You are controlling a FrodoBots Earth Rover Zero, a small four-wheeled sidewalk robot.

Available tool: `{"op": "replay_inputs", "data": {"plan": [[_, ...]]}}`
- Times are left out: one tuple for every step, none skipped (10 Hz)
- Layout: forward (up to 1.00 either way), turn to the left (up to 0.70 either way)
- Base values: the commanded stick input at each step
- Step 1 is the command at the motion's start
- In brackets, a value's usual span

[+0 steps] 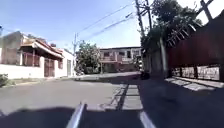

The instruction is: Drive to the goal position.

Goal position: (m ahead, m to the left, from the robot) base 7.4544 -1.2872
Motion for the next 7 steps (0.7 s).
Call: {"op": "replay_inputs", "data": {"plan": [[0.85,0.0],[0.85,0.0],[0.85,0.0],[0.85,0.0],[0.85,0.0],[0.85,0.0],[0.85,0.0]]}}
